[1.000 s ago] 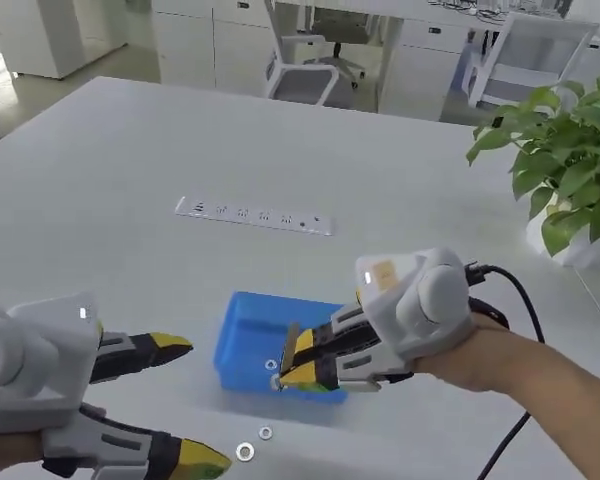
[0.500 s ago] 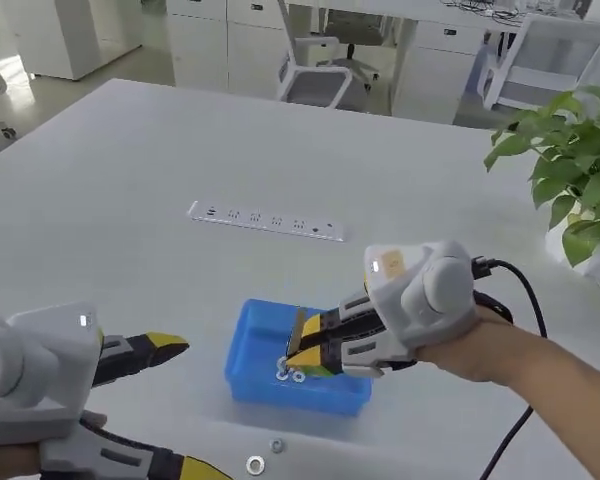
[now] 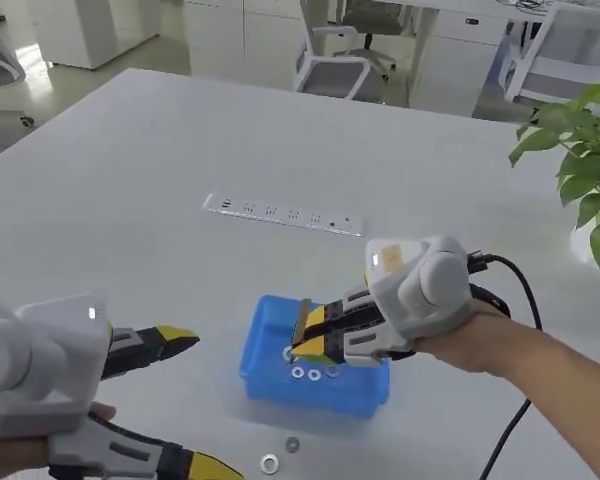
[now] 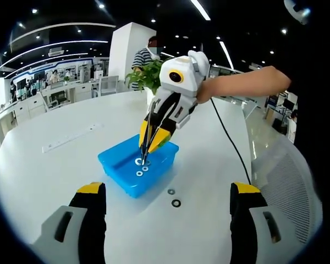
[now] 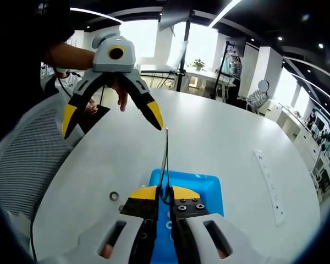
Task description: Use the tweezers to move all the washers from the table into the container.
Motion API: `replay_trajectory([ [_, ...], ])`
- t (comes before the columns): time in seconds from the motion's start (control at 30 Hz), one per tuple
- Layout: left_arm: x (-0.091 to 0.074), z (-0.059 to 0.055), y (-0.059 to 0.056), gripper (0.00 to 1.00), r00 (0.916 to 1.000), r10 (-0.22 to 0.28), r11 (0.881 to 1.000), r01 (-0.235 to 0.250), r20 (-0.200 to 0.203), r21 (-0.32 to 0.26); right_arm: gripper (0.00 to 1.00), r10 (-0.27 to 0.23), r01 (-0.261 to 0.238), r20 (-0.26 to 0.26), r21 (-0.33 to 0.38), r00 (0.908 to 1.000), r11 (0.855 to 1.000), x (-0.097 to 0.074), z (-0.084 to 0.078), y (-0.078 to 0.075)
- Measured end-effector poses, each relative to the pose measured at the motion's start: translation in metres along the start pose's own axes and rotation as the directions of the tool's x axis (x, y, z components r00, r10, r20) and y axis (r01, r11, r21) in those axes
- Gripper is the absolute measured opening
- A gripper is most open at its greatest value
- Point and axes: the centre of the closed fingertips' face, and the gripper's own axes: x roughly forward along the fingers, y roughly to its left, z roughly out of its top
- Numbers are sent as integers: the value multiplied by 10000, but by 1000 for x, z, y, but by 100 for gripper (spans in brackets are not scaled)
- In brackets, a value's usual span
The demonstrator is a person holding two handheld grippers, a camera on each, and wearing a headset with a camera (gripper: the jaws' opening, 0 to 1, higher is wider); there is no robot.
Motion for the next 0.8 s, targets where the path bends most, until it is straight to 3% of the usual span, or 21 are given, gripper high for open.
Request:
replay_trajectory([
  [0.8,11,7,20,98,10000,21,10000,-21,-26,-45,7,652,-649,-186,173,9977,9977,31,-27,-9],
])
